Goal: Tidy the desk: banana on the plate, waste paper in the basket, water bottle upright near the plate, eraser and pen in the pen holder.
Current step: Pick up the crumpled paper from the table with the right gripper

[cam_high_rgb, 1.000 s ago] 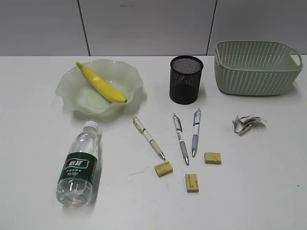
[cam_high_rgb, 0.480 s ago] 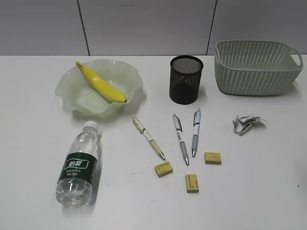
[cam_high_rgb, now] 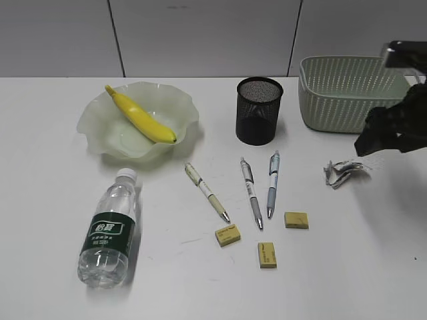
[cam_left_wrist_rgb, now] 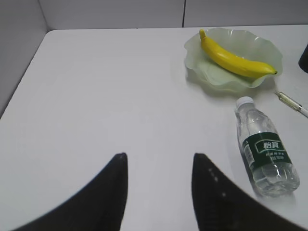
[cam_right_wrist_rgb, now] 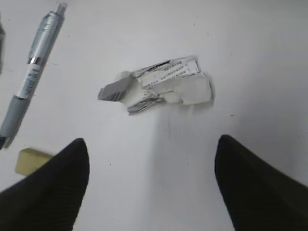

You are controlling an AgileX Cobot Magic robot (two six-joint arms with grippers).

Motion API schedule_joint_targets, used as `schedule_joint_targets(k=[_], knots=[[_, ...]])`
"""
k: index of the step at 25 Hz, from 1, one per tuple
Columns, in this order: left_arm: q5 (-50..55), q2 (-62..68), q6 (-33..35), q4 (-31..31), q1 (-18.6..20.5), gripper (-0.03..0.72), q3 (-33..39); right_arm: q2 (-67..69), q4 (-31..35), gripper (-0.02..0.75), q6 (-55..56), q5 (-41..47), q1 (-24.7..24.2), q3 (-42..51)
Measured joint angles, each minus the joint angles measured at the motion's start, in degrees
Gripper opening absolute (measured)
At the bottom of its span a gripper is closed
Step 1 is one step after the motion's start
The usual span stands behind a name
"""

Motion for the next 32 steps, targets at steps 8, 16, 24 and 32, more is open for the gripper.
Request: schedule_joint_targets(k=[8, 16, 24, 32], knots=[[0.0, 0.0, 0.0, 0.0, 0.0, 0.321, 0.0, 14.28, -1.01, 0.594, 2.86, -1.13, 0.0, -7.83], [0.0, 0.0, 0.0, 0.0, 0.0, 0.316, 0.0, 18.18, -1.6, 0.59, 3.15, -2.56, -0.05, -10.36], [0.0, 0.0, 0.0, 0.0, 0.0, 0.308, 0.0, 20.01, -2.31, 0.5, 3.27, -2.83, -0.05, -10.41], [0.0, 0.0, 0.05, 0.0, 0.0, 0.303, 0.0, 20.76, -2.03, 0.089, 3.33, -1.85, -0.05, -10.71]])
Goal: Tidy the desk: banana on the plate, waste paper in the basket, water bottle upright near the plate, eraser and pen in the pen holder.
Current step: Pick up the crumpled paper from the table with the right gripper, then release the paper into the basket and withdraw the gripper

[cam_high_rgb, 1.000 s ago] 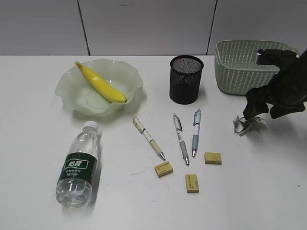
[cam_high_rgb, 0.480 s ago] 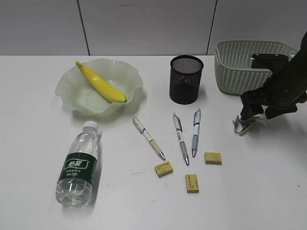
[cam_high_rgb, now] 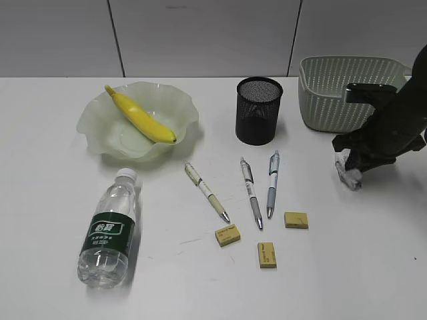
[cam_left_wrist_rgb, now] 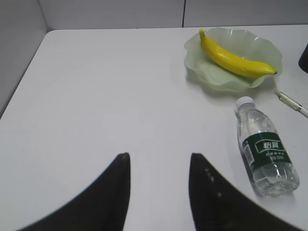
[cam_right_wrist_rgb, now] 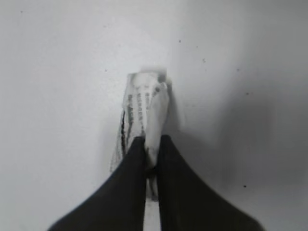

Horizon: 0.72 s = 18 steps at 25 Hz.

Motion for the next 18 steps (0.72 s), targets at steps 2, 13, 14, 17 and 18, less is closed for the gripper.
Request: schedule_joint_targets(k=[2, 13, 14, 17, 18], knots=[[0.0, 0.0, 0.0, 0.0, 0.0, 0.3, 0.0, 0.0, 0.0, 0.041, 0.0, 0.4, 0.0, -0.07], [0.0, 0.0, 0.0, 0.0, 0.0, 0.267, 0.0, -17.17, 0.08, 0.027, -0.54, 3.07, -0.06, 0.11], [0.0, 0.0, 0.0, 0.0, 0.0, 0.265, 0.0, -19.07, -0.19, 0.027, -0.54, 0.72, -0.06, 0.05], [0.0, 0.0, 0.0, 0.0, 0.0, 0.259, 0.0, -21.25, -3.06, 0.027, -0.56, -9.32, -0.13, -1.29], [0.0, 0.0, 0.0, 0.0, 0.0, 0.258, 0.0, -20.32, -4.23, 0.027, -0.56, -11.96, -0.17, -2.42]])
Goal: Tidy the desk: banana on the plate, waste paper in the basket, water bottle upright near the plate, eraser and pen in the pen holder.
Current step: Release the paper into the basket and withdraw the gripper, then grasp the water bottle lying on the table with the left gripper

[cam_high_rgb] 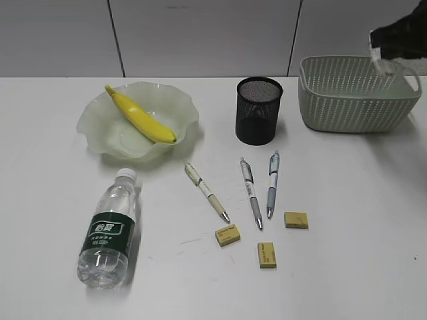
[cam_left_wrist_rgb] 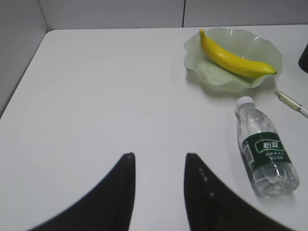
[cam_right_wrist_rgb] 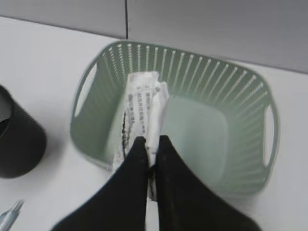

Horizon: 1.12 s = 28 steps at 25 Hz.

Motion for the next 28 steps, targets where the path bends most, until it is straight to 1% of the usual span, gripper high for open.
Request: schedule_joint_targets(k=[3, 4, 5, 7, 9, 10, 11, 13, 16, 18, 20, 24, 28], knots=[[0.0, 0.0, 0.0, 0.0, 0.0, 0.256, 0.0, 5.55, -3.25, 0.035, -0.05, -4.36, 0.0, -4.29], [0.0, 0.0, 0.0, 0.0, 0.0, 0.256, 0.0, 7.64, -3.81, 0.055, -0.05, -4.73, 0.0, -5.62], [0.0, 0.0, 0.0, 0.0, 0.0, 0.256, 0.0, 9.37, -4.21, 0.099, 0.0, -4.82, 0.0, -6.99], [0.0, 0.0, 0.0, 0.0, 0.0, 0.251, 0.0, 11.2, -4.63, 0.246, 0.0, -4.87, 0.0, -9.06], [0.0, 0.0, 0.0, 0.0, 0.0, 0.245, 0.0, 11.52, -4.89, 0.435, 0.0, -4.87, 0.0, -10.36], [0.0, 0.0, 0.0, 0.0, 0.0, 0.244, 0.0, 11.44, -4.94, 0.496, 0.07, -4.79, 0.0, -10.95], [0.0, 0.0, 0.0, 0.0, 0.0, 0.242, 0.0, 11.17, -4.94, 0.522, 0.36, -4.35, 0.0, -11.35], [0.0, 0.0, 0.0, 0.0, 0.0, 0.241, 0.0, 10.12, -5.07, 0.526, 1.67, -1.93, -0.07, -11.76], [0.0, 0.0, 0.0, 0.0, 0.0, 0.241, 0.0, 7.27, -5.11, 0.47, 2.41, 3.83, -0.08, -11.2], [0.0, 0.0, 0.0, 0.0, 0.0, 0.241, 0.0, 3.81, -5.06, 0.44, 2.54, 6.38, -0.08, -8.8], [0.0, 0.0, 0.0, 0.0, 0.0, 0.241, 0.0, -1.0, -5.06, 0.421, 2.61, 7.45, -0.08, -3.27], [0.0, 0.0, 0.0, 0.0, 0.0, 0.239, 0.0, -16.23, -4.71, 0.399, 3.65, 9.78, -0.08, 11.8], [0.0, 0.0, 0.0, 0.0, 0.0, 0.239, 0.0, -34.35, -3.86, 0.393, 4.48, 20.11, -0.08, 22.92]])
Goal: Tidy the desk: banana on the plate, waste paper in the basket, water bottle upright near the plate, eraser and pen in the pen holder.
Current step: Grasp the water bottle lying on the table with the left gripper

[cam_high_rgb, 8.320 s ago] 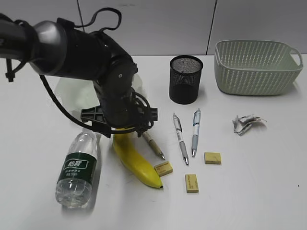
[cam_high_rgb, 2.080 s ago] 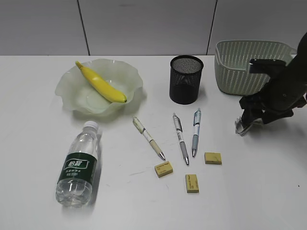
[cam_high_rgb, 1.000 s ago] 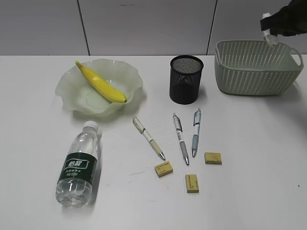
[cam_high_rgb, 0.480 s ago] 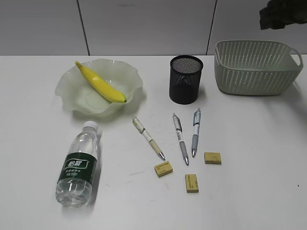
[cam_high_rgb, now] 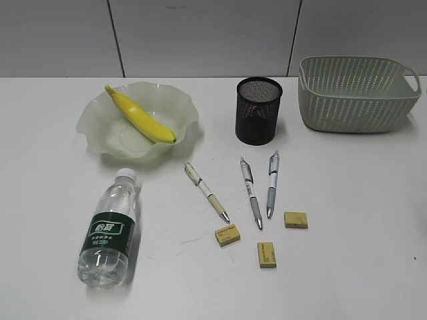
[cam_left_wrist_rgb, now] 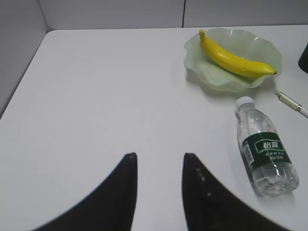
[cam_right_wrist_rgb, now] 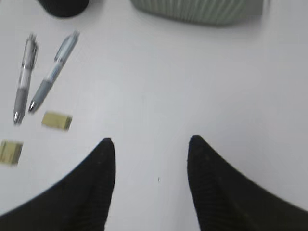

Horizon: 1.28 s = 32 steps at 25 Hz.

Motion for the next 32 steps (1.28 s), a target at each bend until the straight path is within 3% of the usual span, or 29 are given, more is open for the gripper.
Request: schedule_joint_targets(k=[5, 11, 15, 19, 25, 32], knots=[[0.0, 1.06, 0.0, 0.0, 0.0, 0.239, 0.0, -22.8, 0.05, 0.393, 1.07, 12.75, 0.0, 8.36], [-0.56, 7.49, 0.0, 0.0, 0.0, 0.243, -0.05, -44.76, -0.78, 0.392, 1.64, 19.71, 0.0, 15.01], [-2.78, 15.97, 0.0, -0.37, 0.0, 0.283, -1.02, -56.35, -0.85, 0.392, 1.75, 20.45, 0.0, 17.22], [-9.61, 26.15, 1.82, -5.14, 0.0, 0.383, -2.54, -61.91, -0.98, 0.392, 1.99, 19.89, 0.0, 18.13], [-19.53, 46.98, 11.76, -20.64, -0.21, 0.477, -3.17, -62.43, -1.18, 0.392, 2.68, 19.84, 0.0, 18.13], [-24.58, 74.0, 12.18, -22.42, -7.2, 0.484, -11.89, -62.43, -1.28, 0.392, 2.86, 19.73, 0.0, 18.13]])
